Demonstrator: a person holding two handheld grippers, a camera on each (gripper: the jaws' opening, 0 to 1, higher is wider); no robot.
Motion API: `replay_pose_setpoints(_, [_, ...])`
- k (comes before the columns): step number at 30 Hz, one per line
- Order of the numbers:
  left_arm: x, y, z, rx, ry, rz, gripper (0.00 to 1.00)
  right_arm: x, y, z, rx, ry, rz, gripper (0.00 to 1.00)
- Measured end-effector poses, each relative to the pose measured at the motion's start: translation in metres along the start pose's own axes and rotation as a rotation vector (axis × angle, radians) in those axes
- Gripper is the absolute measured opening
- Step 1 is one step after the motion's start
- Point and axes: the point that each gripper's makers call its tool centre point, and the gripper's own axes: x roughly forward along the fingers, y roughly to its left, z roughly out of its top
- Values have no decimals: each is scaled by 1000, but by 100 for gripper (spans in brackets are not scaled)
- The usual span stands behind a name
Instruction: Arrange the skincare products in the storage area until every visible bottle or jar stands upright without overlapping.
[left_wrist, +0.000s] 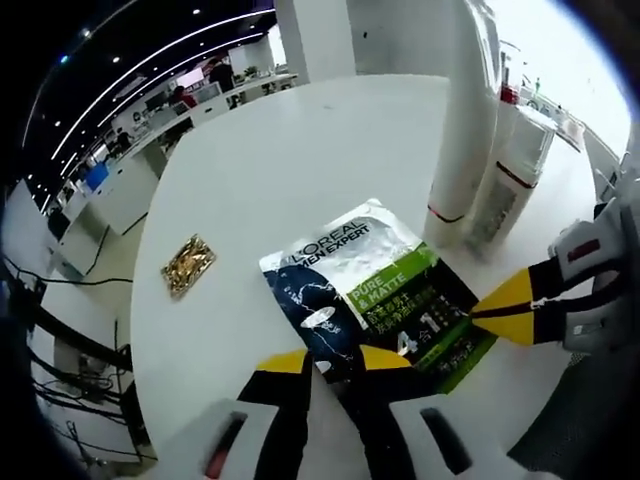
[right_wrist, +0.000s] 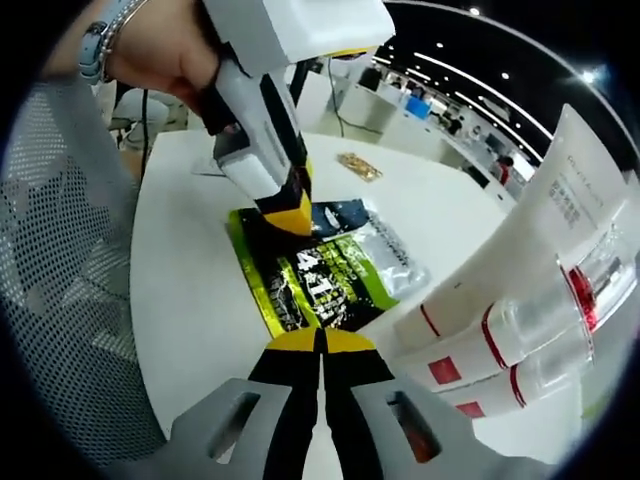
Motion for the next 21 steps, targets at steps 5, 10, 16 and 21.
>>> replay_pose_setpoints(5, [-4,29,-8,80,63,154,18,0,-1,0,26,-1,0,0])
replay_pose_setpoints(10, [-9,40,-14,70,112,204,16,0,0,-1,26,1,-2,0])
replay_pose_setpoints(16, [-26,19,22,-44,-53,68,16,0,-1,-1,30,1,-4,0])
replay_pose_setpoints(21, [-23,-16,0,-90,101,-136,7,0,0,-1,37,1,-3,0])
